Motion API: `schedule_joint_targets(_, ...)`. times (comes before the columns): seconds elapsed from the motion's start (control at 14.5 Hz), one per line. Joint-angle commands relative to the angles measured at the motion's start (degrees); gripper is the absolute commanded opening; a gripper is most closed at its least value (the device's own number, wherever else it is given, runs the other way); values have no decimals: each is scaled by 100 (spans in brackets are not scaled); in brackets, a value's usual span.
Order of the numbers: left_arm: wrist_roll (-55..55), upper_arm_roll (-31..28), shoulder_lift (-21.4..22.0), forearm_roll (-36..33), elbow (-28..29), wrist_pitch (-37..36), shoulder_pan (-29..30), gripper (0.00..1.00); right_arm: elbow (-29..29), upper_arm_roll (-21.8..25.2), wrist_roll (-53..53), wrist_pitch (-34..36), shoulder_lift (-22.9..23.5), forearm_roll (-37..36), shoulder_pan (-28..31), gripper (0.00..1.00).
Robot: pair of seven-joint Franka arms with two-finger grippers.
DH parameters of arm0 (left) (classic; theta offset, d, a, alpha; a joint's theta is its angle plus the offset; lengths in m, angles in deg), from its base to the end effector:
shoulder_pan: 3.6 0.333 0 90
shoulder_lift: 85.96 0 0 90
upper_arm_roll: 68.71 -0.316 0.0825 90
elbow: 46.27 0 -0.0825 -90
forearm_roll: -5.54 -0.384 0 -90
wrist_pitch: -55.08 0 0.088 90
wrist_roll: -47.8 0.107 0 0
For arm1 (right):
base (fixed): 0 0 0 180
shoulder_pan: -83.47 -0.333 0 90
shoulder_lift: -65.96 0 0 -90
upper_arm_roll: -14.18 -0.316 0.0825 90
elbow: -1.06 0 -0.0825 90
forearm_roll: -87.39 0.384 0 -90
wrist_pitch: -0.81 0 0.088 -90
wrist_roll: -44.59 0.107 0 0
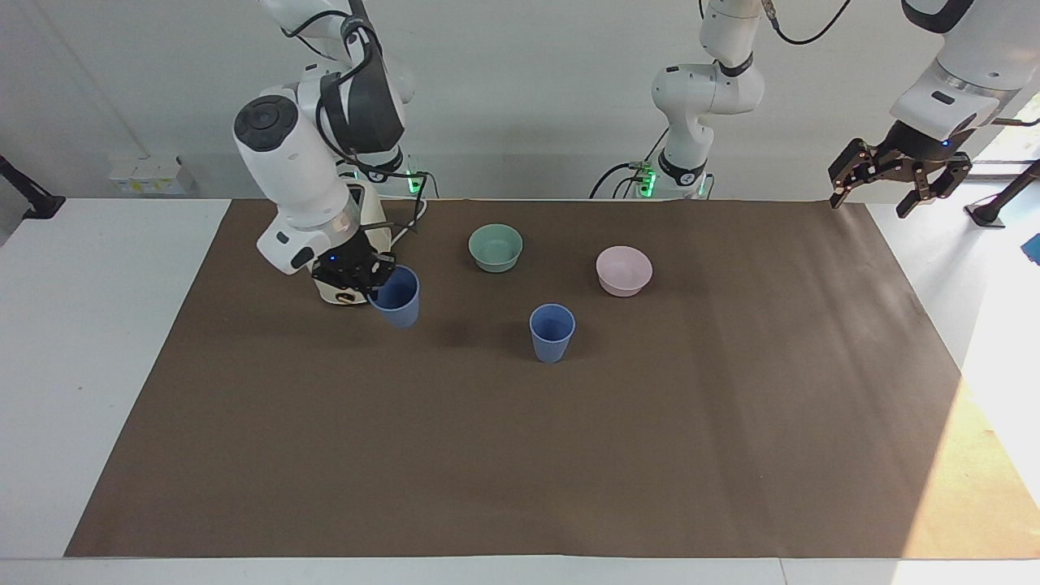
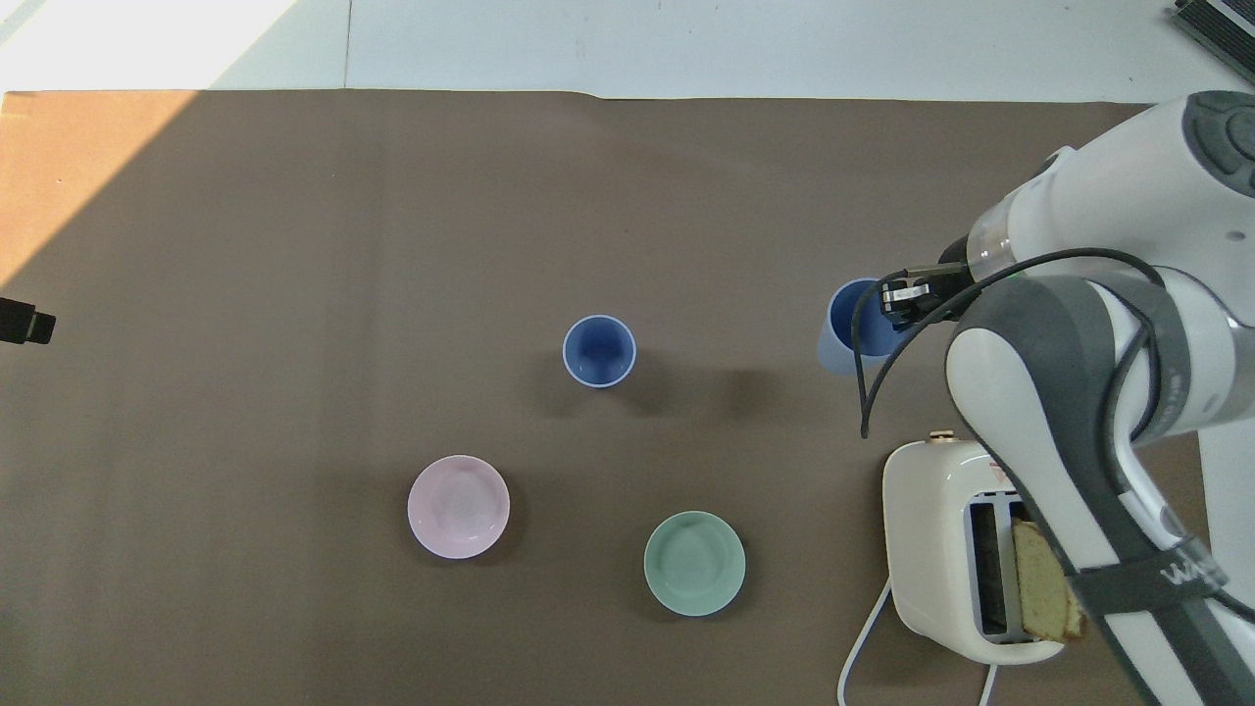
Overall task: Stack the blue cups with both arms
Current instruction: 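Carry the held cup over the center cup and lower it inside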
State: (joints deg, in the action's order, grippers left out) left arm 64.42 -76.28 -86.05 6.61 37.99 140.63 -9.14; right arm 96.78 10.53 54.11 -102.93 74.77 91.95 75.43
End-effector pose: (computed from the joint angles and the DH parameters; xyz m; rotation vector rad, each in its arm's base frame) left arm 0.5470 0.0172 0.6637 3.1010 -0.3996 0.0370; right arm 0.5953 0.1277 0.5085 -3.0582 -0.0271 0.0448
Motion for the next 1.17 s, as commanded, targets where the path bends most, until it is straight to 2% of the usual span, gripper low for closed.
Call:
schedule_joint_targets(0.0, -27, 54, 53, -45, 20, -38, 106, 100, -491, -13, 873, 143, 252, 79, -451, 0)
schedule_joint_targets(0.34, -35, 54, 53, -45, 20, -38, 106, 100, -1185, -13, 1824, 38, 691, 369, -1163, 0)
schedule_joint_targets(0.62, -27, 54, 53, -45, 20, -38, 106, 100, -1959, -13, 2475, 3, 1227, 308, -1533, 0)
schedule_joint_targets(1.1, -35, 54, 53, -45, 20, -38, 106, 100, -1890, -13, 2713, -226, 1510, 282, -1824, 0)
